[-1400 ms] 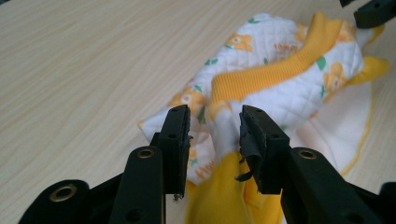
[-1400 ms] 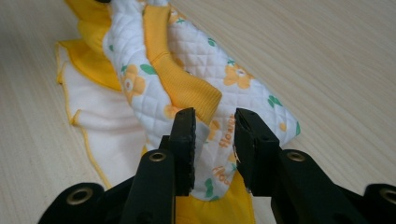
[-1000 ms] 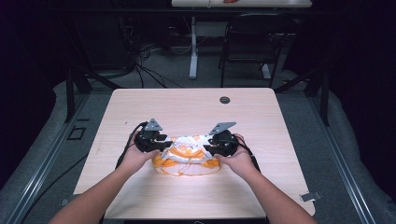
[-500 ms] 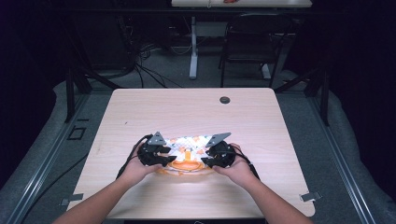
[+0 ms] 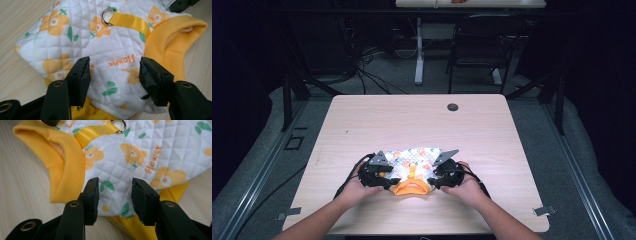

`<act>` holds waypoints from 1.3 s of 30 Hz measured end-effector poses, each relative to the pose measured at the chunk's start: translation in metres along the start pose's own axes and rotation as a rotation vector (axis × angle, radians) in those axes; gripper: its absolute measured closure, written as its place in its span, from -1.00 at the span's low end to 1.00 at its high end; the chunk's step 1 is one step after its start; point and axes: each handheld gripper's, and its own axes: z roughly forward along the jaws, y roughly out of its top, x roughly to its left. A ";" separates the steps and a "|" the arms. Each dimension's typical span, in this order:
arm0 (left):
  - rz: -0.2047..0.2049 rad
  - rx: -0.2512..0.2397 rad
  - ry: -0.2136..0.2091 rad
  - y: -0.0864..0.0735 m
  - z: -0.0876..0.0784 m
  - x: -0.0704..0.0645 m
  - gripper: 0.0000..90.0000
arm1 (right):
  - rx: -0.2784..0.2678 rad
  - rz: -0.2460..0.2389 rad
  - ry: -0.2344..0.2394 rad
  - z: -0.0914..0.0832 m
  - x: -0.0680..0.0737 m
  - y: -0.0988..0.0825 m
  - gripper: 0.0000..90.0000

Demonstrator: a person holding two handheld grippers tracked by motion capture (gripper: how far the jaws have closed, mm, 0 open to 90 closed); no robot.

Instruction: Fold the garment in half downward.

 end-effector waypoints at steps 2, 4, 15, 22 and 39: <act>0.000 0.000 0.003 -0.001 0.001 0.000 -0.06 | 0.003 -0.002 0.001 0.000 0.000 -0.002 0.28; 0.000 -0.001 0.012 -0.002 0.003 0.000 -0.06 | 0.009 -0.002 0.000 0.000 -0.001 -0.003 0.28; -0.030 -0.007 0.028 0.003 0.012 0.010 -0.04 | 0.005 0.019 -0.014 0.005 -0.010 0.000 0.30; -0.037 -0.002 0.049 0.011 0.018 0.020 -0.03 | 0.011 0.026 -0.042 0.009 -0.020 0.008 0.30; -0.063 -0.028 0.076 0.019 0.028 0.038 -0.02 | -0.010 0.070 -0.063 0.017 -0.042 0.016 0.30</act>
